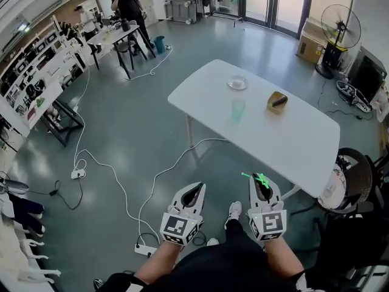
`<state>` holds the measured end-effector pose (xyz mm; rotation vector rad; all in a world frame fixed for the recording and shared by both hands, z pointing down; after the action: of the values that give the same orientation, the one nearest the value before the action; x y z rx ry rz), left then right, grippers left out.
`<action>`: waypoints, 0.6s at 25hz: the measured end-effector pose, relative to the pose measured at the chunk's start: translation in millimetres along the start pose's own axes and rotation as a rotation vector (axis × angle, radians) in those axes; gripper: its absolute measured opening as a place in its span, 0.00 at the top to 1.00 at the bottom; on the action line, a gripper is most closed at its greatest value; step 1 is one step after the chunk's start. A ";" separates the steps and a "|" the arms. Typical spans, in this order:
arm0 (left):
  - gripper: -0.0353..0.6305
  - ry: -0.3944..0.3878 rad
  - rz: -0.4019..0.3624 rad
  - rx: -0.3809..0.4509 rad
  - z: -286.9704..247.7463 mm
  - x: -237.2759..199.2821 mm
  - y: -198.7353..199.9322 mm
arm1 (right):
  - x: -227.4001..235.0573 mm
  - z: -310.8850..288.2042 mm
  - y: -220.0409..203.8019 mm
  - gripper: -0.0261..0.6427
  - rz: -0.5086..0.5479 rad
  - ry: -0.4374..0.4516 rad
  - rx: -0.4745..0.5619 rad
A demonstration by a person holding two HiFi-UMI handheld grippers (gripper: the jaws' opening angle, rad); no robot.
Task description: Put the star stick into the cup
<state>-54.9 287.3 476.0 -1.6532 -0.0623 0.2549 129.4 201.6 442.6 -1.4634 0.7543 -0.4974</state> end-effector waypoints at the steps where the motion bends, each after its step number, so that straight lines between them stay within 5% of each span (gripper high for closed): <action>1: 0.94 0.000 0.001 -0.002 -9.1 -2.5 -0.3 | 6.0 -6.6 -2.7 0.93 -0.001 0.000 -0.003; 15: 0.94 0.049 0.001 -0.038 -148.0 -45.6 13.1 | 103.7 -126.7 -10.7 0.93 -0.003 0.050 -0.013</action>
<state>-70.7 132.8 480.4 -1.6963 -0.0299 0.2152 111.0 38.6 444.2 -1.4694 0.7959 -0.5337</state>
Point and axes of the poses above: the fingertips, and each gripper's own axes: z backward along the fingers, x to its right, y out of its top, the point moved 5 cm from there along z, backward along the fingers, and after that the axes turned 4 degrees about z, right-handed, at the moved point
